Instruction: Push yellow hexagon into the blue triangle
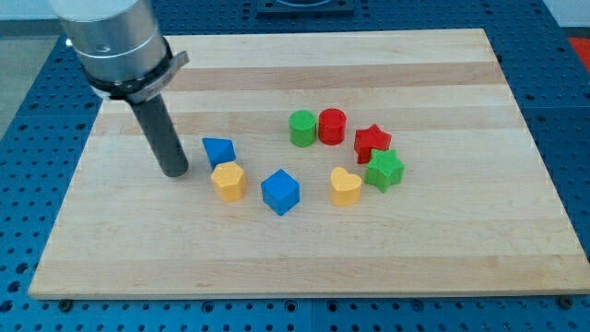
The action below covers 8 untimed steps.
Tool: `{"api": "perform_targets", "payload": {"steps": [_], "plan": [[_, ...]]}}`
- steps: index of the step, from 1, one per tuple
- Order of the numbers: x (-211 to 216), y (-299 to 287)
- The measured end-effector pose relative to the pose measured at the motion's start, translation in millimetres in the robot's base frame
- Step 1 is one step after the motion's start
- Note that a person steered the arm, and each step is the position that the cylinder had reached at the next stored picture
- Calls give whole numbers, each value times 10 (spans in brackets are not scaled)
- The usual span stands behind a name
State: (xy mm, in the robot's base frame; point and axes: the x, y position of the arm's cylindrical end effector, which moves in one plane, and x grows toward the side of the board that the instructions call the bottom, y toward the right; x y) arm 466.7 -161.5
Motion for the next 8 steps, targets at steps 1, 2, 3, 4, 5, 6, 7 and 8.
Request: {"api": "perform_targets", "payload": {"steps": [1,2,3,4,5,6,7,8], "plan": [[-14,231],[-69,395],[-127,446],[-129,386],[-125,132],[84,-309],[525,-492],[772,-459]]}}
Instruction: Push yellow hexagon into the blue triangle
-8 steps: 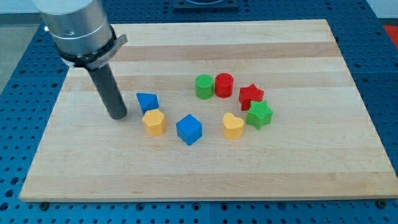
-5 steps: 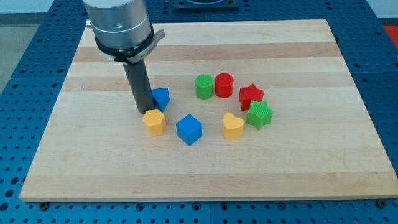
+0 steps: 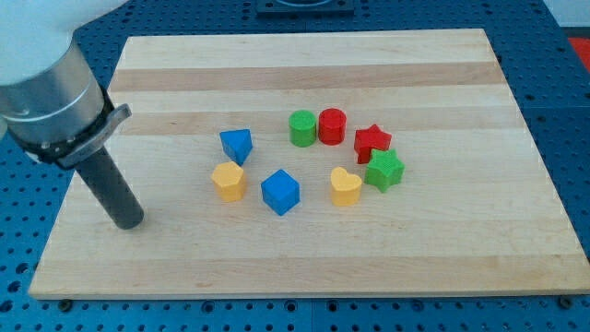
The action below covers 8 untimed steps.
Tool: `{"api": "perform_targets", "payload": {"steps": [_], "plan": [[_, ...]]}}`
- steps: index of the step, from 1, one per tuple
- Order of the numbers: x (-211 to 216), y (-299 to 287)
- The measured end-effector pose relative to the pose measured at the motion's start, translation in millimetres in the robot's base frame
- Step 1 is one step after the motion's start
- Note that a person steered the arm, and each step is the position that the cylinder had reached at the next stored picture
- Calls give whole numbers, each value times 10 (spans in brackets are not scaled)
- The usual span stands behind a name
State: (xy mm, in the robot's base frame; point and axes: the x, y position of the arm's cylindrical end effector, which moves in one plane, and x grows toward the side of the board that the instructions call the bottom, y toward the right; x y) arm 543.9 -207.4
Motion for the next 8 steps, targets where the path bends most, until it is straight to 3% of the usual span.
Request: {"api": "perform_targets", "payload": {"steps": [4,6,8], "plan": [[-248,1087],[-269,1124],[-208,693]]}}
